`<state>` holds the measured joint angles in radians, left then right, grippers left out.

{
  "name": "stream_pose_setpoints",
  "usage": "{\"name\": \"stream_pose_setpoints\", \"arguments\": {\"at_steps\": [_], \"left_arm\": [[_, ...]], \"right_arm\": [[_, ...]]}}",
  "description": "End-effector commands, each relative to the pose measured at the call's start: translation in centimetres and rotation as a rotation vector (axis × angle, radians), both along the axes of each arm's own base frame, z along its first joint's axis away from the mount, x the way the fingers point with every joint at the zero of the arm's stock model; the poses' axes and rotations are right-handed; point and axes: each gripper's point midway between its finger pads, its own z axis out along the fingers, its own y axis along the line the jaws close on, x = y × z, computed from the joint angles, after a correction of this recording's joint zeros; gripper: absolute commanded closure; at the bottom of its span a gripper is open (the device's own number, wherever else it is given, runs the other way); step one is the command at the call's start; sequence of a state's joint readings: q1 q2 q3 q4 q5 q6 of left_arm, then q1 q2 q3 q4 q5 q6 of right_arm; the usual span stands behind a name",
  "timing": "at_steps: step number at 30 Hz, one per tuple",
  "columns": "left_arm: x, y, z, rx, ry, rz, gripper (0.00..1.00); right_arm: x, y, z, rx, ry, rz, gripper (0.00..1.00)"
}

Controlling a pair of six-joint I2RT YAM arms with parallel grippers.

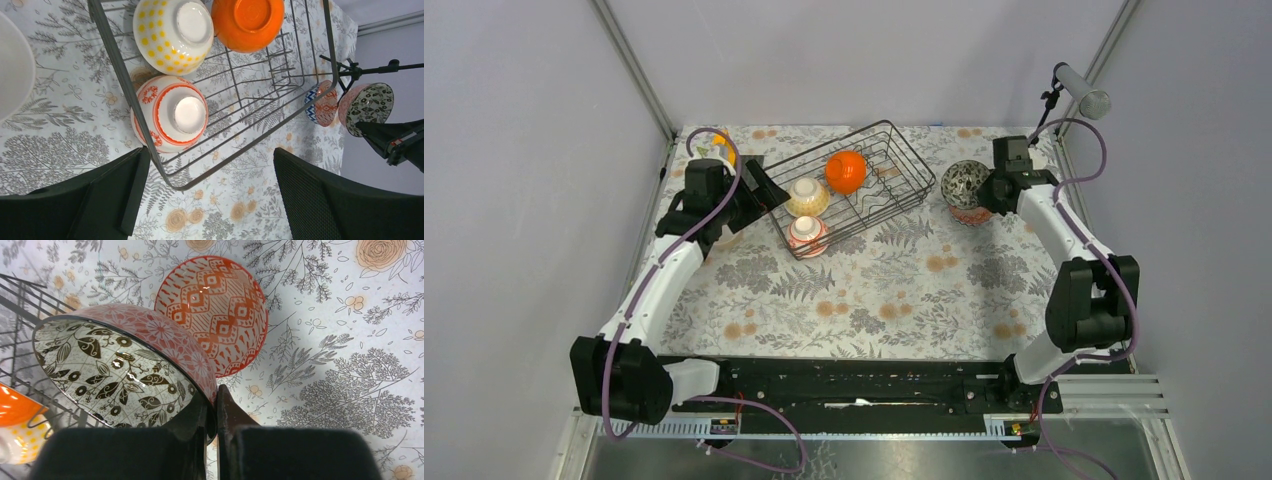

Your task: Unload the bowls from the dish rack

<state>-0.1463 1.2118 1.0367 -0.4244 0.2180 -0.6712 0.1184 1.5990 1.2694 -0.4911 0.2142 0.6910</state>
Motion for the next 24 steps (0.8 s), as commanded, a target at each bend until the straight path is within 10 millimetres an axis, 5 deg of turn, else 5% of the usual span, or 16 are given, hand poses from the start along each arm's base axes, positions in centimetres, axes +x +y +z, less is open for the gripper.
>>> {"name": "stream_pose_setpoints", "arguments": {"at_steps": [1, 19, 24], "left_arm": [[0.1, -1.8, 2.3, -0.079, -0.019, -0.033, 0.01], [0.4, -2.8, 2.4, -0.063, 0.017, -0.046, 0.01], [0.7, -2.9, 2.5, -0.055, 0.013, -0.046, 0.01]], "right_arm": [[1.6, 0.2, 1.7, 0.133, -0.069, -0.033, 1.0], [2.9, -2.4, -4.0, 0.23, 0.079, -0.16, 1.0], [2.7, -2.7, -5.2, 0.246, 0.114, -0.187, 0.93]]}}
